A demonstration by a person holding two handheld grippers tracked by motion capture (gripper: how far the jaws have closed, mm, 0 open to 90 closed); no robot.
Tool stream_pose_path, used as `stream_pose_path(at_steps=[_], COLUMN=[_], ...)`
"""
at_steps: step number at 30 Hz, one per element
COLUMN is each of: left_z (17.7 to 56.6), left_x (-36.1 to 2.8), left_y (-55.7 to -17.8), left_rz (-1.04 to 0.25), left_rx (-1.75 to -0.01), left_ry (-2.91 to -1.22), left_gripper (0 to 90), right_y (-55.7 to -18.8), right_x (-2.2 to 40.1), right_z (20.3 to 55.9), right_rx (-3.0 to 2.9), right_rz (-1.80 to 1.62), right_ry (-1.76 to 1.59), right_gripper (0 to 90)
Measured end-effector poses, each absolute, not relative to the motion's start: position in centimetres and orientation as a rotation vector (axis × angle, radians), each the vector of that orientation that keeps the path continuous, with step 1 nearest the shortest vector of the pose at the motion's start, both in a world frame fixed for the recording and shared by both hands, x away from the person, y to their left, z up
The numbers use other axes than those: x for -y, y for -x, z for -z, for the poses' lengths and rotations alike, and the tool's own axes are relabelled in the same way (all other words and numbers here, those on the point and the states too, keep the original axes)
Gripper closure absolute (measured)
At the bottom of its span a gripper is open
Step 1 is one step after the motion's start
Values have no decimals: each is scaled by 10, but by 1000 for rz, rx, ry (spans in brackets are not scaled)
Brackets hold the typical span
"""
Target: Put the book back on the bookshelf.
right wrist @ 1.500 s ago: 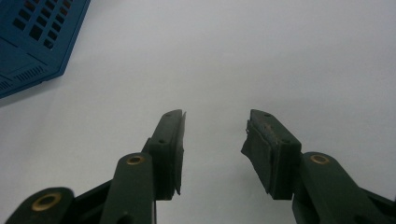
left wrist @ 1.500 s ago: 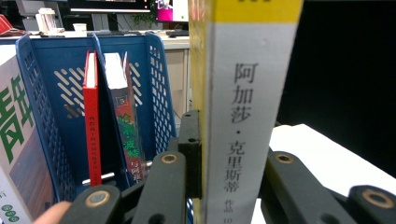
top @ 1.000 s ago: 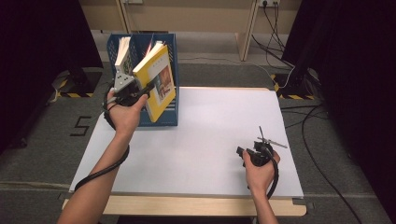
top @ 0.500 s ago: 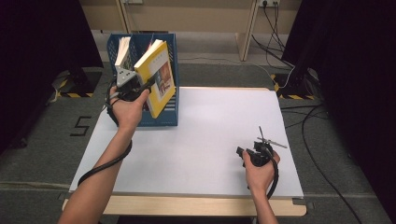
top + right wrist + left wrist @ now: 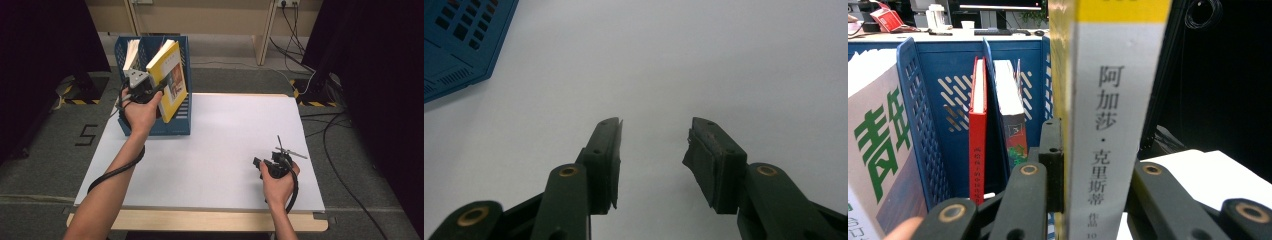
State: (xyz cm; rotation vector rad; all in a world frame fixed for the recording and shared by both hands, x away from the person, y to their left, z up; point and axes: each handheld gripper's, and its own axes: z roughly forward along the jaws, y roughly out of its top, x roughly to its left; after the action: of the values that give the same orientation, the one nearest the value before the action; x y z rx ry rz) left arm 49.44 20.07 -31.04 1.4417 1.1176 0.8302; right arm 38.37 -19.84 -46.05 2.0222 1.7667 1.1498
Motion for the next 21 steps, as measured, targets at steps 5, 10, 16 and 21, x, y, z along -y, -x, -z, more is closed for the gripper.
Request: stream_pose_path(at_steps=[5, 10, 16, 21], left_z=[311, 312, 312, 314], left_x=[-199, -197, -195, -193], left_y=[-499, -503, -508, -511], left_rz=[-836, -845, -849, -862], left_rx=[-1125, -1133, -1136, -1138], left_ry=[-1445, -1448, -1447, -1445], left_gripper=[756, 756, 756, 756], right_y=[-384, -384, -383, -383], right_x=[198, 198, 198, 198], right_z=[460, 460, 461, 460], right_rx=[-1768, -1768, -1775, -1775], right_rz=[-1153, -1152, -1151, -1147], right_ry=[-2021, -2020, -2012, -2014], right_gripper=[560, 561, 560, 559])
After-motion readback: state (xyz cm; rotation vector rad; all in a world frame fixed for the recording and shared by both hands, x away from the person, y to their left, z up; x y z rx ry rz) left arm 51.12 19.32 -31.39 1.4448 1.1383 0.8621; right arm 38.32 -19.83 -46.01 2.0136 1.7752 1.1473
